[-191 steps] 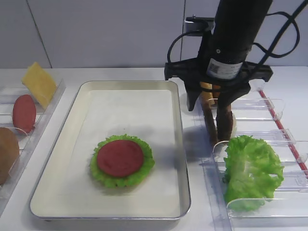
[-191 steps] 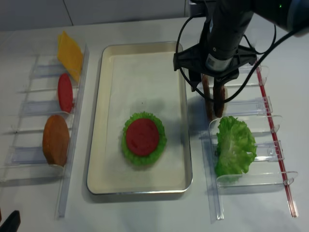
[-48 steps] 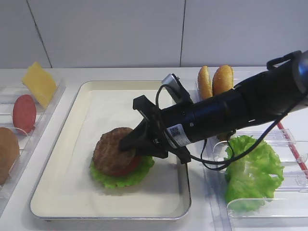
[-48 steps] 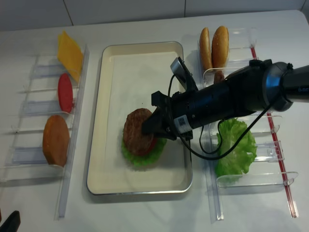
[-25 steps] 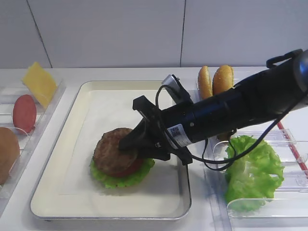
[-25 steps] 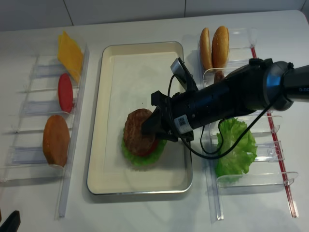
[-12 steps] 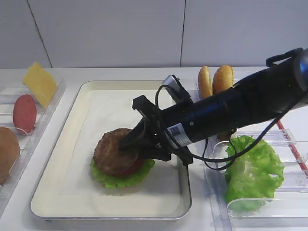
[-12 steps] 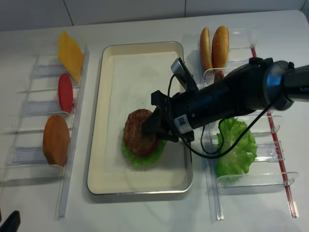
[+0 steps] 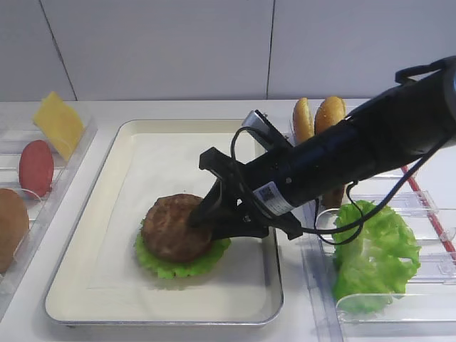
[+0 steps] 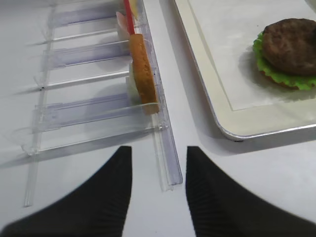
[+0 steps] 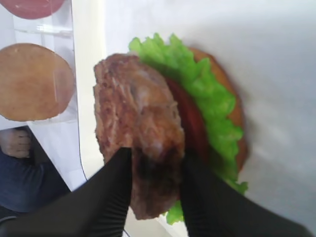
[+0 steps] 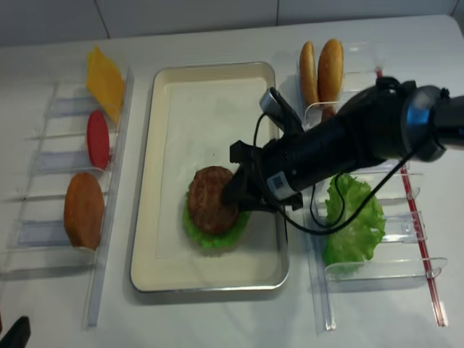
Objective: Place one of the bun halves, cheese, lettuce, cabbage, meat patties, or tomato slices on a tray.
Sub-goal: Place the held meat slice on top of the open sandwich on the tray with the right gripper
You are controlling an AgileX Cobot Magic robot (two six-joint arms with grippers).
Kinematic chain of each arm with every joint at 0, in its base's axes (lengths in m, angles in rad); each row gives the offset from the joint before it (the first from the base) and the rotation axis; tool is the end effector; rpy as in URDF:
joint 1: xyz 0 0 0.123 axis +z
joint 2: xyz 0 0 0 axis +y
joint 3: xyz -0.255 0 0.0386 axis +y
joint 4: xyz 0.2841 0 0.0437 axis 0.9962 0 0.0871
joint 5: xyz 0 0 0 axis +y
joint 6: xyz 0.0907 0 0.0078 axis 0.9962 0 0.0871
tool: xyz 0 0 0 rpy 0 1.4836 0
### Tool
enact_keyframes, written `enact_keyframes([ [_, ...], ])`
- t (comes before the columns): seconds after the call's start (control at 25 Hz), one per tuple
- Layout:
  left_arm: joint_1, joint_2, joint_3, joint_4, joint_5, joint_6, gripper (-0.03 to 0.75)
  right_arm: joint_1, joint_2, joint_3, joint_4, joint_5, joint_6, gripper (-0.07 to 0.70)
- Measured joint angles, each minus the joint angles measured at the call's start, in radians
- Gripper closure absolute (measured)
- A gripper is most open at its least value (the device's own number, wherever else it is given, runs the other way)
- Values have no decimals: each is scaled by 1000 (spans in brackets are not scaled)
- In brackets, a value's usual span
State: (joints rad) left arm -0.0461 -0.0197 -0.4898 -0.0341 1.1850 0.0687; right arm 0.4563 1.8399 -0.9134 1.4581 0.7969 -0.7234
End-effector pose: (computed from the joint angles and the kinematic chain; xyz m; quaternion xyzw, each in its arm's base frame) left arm 0.0464 -0.0050 0.2827 0.0524 0.8801 -0.0116 0.4718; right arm 0.2835 0.2113 0.1055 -0.0150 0.8870 0.4601 0.0372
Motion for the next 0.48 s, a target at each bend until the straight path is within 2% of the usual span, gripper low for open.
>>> enact_keyframes([
  [0.16,0,0,0,0,0,0,441,0,-2,-39,-74,2,54,338],
  [0.48,0,0,0,0,0,0,441,0,-2,-117,-243,8,187,321],
])
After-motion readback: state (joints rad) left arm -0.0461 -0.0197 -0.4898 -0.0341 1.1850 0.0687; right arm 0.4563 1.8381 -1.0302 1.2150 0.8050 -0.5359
